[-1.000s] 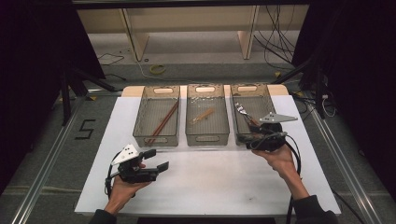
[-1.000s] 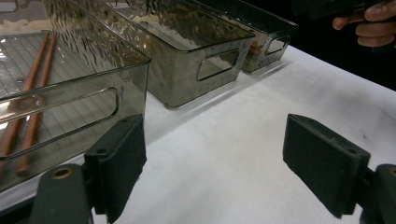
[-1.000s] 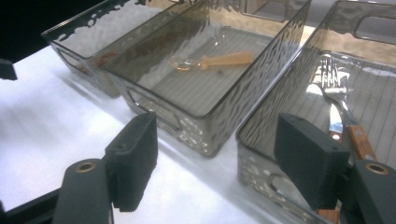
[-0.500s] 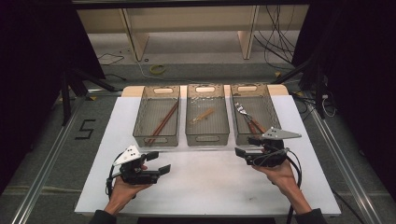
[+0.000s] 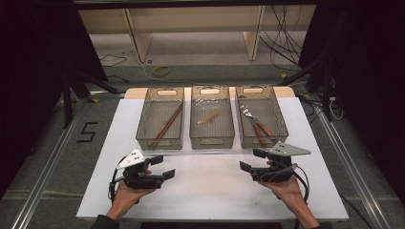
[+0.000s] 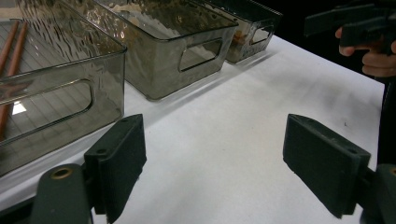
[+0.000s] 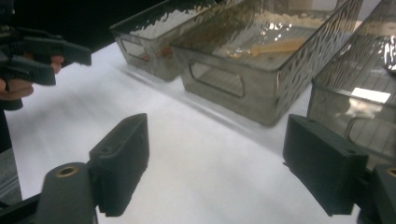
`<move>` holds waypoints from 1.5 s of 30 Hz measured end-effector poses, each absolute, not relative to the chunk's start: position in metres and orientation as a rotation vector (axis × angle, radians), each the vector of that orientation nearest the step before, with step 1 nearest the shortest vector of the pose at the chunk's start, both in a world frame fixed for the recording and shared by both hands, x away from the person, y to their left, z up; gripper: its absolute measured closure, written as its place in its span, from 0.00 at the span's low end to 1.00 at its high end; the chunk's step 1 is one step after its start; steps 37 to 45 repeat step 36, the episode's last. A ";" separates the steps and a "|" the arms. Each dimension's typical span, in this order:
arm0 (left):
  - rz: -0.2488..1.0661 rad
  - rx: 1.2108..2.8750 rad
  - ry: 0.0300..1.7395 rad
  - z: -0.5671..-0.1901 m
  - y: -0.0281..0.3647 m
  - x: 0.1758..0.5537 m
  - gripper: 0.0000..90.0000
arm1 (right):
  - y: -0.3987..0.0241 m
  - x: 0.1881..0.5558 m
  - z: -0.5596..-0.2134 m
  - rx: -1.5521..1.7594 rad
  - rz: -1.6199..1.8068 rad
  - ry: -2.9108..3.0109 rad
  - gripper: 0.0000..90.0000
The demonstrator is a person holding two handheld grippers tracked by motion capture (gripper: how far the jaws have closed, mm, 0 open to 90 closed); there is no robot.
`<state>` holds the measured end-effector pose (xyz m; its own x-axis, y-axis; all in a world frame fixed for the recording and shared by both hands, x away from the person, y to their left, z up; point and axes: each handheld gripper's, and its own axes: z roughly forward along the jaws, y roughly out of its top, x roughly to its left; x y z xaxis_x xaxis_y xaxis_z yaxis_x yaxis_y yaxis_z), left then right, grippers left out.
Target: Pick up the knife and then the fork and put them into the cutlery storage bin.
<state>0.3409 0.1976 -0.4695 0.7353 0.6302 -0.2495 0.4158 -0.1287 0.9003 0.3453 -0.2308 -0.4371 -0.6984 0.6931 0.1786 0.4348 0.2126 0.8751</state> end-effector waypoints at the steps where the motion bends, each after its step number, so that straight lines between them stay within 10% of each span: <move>1: 0.225 1.756 0.828 -0.470 0.198 0.341 0.23 | -0.231 0.343 -0.439 1.068 1.483 2.236 0.26; 45: 0.226 1.760 0.838 -0.472 0.198 0.341 0.23 | -0.241 0.328 -0.450 1.104 1.485 2.198 0.23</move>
